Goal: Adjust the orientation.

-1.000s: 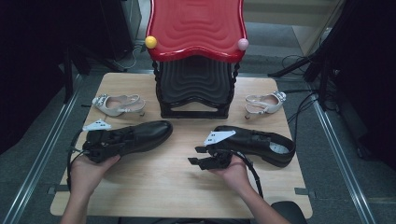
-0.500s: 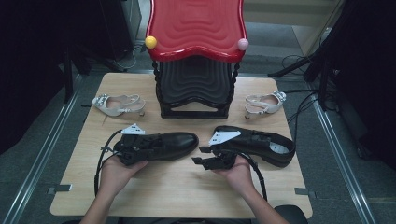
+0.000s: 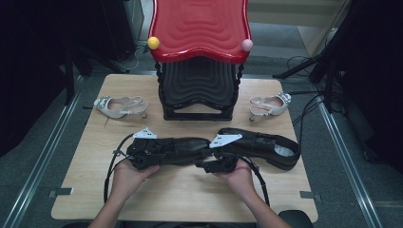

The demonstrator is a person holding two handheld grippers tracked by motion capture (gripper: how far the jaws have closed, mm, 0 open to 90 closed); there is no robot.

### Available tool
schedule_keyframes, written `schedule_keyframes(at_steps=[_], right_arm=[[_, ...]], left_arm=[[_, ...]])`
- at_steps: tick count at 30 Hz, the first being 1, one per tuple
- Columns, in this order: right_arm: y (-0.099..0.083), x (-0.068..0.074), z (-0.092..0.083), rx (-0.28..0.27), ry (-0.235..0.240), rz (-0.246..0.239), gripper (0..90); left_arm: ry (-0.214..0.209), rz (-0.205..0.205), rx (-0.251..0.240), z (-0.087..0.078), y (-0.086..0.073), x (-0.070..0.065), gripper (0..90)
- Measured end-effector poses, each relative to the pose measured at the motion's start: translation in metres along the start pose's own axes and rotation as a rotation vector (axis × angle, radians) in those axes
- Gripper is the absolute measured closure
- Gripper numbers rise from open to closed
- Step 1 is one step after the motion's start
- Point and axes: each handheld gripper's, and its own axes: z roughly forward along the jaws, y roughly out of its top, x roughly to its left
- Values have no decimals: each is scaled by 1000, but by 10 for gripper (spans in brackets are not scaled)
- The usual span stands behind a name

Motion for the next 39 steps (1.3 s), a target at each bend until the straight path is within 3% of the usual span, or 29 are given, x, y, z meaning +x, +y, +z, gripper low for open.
schedule_keyframes(at_steps=[9,13,19,25,28,30,33,39], right_arm=[[0,1,0,-4,3,4,485],[0,4,2,2,-3,-3,491],[0,5,3,3,-6,-4,505],[-1,8,5,19,-5,-6,590],[-1,10,7,18,-1,-4,686],[-1,13,10,40,-4,-20,808],[-2,15,12,48,-7,-16,868],[1,13,20,64,-48,-21,893]], left_arm=[[44,70,40,-10,-1,-1,640],[58,42,1,-30,2,6,586],[78,32,-2,-46,5,12,542],[105,35,-41,-66,7,16,505],[111,18,-38,-72,7,21,461],[125,27,-45,-75,5,24,425],[140,30,-62,-80,4,26,412],[160,22,-76,-88,-1,33,394]])
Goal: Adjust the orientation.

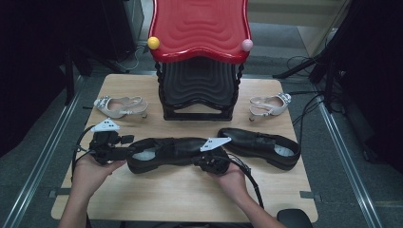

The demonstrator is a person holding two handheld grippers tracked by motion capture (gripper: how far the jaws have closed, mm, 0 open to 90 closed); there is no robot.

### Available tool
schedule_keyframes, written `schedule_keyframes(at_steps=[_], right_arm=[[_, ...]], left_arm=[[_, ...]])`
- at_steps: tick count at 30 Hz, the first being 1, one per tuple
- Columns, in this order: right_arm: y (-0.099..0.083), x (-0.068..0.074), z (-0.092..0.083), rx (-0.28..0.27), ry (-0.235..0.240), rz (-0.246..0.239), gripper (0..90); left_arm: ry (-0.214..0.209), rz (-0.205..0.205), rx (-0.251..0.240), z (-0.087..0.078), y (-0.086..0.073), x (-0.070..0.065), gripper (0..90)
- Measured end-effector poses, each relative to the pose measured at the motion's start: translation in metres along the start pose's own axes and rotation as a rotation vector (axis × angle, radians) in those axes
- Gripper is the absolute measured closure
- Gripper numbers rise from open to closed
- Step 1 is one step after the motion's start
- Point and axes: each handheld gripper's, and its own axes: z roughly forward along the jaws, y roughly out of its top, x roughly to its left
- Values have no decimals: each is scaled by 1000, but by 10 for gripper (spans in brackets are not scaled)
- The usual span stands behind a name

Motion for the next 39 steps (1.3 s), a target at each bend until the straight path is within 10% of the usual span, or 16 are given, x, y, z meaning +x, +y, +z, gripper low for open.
schedule_keyframes(at_steps=[26,39], right_arm=[[14,-30,11,-9,-21,47,900],[15,-28,9,-16,-5,66,900]], left_arm=[[45,-109,-4,-7,-29,36,419],[58,-121,-10,4,-43,58,859]])
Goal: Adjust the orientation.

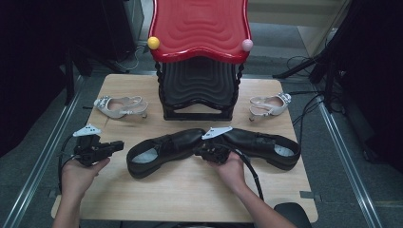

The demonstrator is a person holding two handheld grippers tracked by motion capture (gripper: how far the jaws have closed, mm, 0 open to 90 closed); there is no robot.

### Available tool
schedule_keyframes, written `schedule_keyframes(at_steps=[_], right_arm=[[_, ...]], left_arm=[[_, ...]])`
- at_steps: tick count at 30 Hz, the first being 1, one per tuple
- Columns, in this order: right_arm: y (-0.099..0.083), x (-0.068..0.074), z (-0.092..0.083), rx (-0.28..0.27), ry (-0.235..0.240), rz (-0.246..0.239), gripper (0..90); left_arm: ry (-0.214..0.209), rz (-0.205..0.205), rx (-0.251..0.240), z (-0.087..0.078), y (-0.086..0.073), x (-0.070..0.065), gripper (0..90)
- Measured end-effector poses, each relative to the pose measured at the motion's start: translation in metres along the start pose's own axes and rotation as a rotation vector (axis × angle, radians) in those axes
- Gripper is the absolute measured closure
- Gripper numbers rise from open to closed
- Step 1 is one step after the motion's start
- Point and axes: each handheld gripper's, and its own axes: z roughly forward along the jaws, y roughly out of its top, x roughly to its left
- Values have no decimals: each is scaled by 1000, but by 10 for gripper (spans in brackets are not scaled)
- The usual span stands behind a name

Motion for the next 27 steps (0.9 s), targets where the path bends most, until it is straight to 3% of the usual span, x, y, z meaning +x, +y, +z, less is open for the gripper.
schedule_keyframes(at_steps=[3,10,21,23,27], right_arm=[[1,4,0,-3,11,-7,900],[1,6,0,-6,33,4,900],[1,12,2,-3,61,4,900],[1,13,3,-3,63,-2,900],[1,16,4,1,69,-9,900]], left_arm=[[9,13,26,11,-2,0,868],[-20,72,75,32,-3,-11,856],[-63,59,79,29,-7,-19,883],[-93,53,82,30,-8,-21,884],[-124,85,88,32,-9,-32,896]])
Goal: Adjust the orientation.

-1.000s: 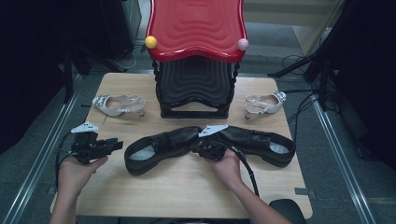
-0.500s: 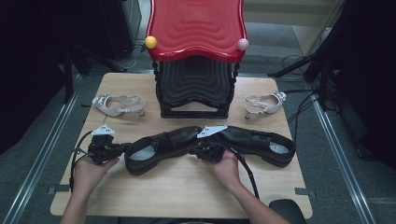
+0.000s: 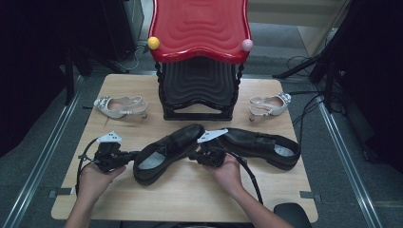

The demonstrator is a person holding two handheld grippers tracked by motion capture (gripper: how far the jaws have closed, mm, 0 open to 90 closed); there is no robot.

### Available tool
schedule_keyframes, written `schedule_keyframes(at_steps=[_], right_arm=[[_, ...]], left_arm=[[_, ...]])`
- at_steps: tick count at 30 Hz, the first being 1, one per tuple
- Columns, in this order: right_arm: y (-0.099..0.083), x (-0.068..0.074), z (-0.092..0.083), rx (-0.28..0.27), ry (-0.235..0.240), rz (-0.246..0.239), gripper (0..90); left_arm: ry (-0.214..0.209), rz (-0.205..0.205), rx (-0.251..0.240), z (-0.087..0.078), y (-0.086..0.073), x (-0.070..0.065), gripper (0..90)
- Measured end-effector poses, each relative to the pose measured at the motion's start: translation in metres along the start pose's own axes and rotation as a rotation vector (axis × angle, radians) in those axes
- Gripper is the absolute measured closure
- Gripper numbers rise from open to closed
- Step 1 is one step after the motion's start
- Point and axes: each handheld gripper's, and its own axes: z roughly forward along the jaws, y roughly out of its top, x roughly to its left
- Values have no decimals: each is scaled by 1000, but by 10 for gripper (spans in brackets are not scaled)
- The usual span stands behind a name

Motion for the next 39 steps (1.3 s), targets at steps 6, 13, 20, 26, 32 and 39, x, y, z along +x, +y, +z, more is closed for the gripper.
schedule_keyframes(at_steps=[6,13,20,26,32,39], right_arm=[[0,2,-1,-7,14,4,900],[1,6,0,-14,38,4,900],[1,7,-3,-10,28,3,900],[-1,4,-7,-2,30,15,900],[-4,0,-11,-4,18,28,900],[-10,-8,-16,22,11,39,888]], left_arm=[[-35,16,6,8,3,-10,895],[-66,46,40,20,5,-23,888],[-93,42,46,26,5,-30,892],[-130,50,56,32,5,-39,892],[-159,68,72,38,6,-48,892],[-195,95,79,45,8,-54,847]])
